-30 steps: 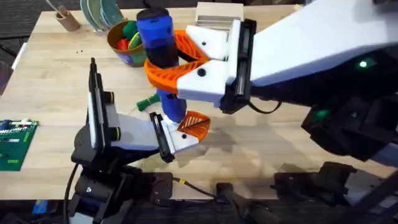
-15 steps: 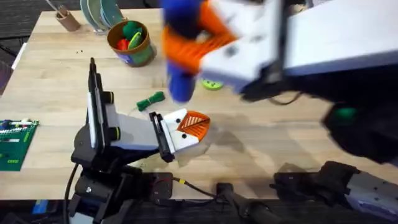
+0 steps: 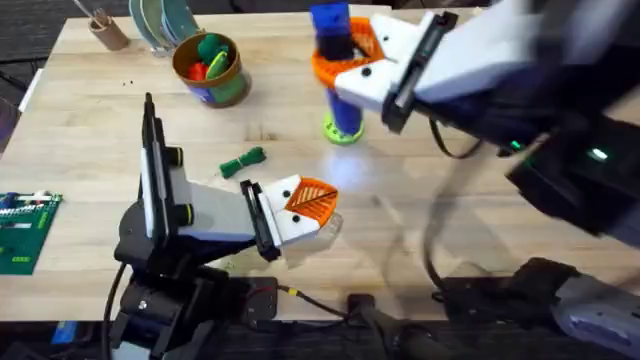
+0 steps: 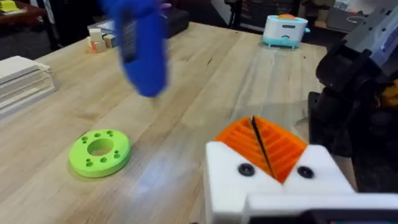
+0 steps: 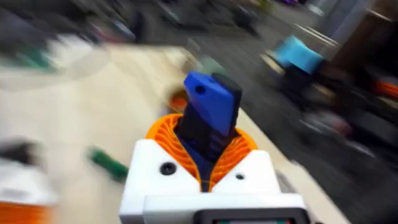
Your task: Pick up the gripper from the table and insert it into the empty holder that is missing its gripper. Then pick up a screw, insert it into the mounting hole, and use the screwdriver to tighten it. Finally, clean up the table by picking up the vegetable and placing it into the bucket.
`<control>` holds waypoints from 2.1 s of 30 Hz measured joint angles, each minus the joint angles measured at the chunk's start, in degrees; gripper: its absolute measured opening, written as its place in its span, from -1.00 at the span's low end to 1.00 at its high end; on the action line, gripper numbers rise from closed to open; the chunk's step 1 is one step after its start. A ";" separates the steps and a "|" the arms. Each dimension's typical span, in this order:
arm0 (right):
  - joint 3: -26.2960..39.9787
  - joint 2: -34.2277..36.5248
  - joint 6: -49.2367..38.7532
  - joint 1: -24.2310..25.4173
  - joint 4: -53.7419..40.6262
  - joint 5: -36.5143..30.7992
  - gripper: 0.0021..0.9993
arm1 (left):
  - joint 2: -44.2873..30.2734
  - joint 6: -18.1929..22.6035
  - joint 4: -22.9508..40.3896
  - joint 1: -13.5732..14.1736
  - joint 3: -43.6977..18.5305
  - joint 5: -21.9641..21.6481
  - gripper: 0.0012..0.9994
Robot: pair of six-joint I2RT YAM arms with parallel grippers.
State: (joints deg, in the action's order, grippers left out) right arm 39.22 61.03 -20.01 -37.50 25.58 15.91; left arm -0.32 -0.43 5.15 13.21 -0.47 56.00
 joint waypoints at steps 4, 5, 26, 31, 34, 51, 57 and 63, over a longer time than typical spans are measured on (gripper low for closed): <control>0.00 6.08 -9.54 6.84 1.67 -4.80 -0.90 | 0.02 -0.01 0.00 0.00 0.00 0.00 -0.98; 0.00 7.36 -11.69 8.41 2.06 -5.56 -0.90 | 0.00 -0.01 0.00 0.00 0.00 0.00 -0.98; 0.81 37.66 -48.30 16.77 4.09 -17.98 -0.70 | 0.00 0.00 0.00 0.00 0.00 0.00 -0.98; 0.83 39.07 -45.94 16.40 4.26 -18.24 -0.11 | 0.02 -0.01 0.00 0.00 0.00 -0.01 -0.98; 1.39 38.63 -43.77 16.70 5.48 -18.63 0.74 | 0.02 -0.01 0.00 0.00 0.00 -0.01 -0.98; 1.84 34.90 -24.48 16.62 3.63 -18.54 0.96 | 0.00 0.03 0.00 0.00 0.00 0.01 -0.96; 1.84 25.37 -11.68 16.62 3.45 -18.43 0.96 | 0.00 0.40 0.02 0.00 0.00 0.09 0.54; 1.84 17.54 -2.67 16.62 -3.20 -17.18 0.96 | 0.00 0.34 0.02 0.00 0.00 0.14 0.22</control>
State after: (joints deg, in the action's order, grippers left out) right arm 41.06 78.57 -22.68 -20.88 22.39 -1.27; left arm -0.32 -0.10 5.17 13.21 -0.47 56.14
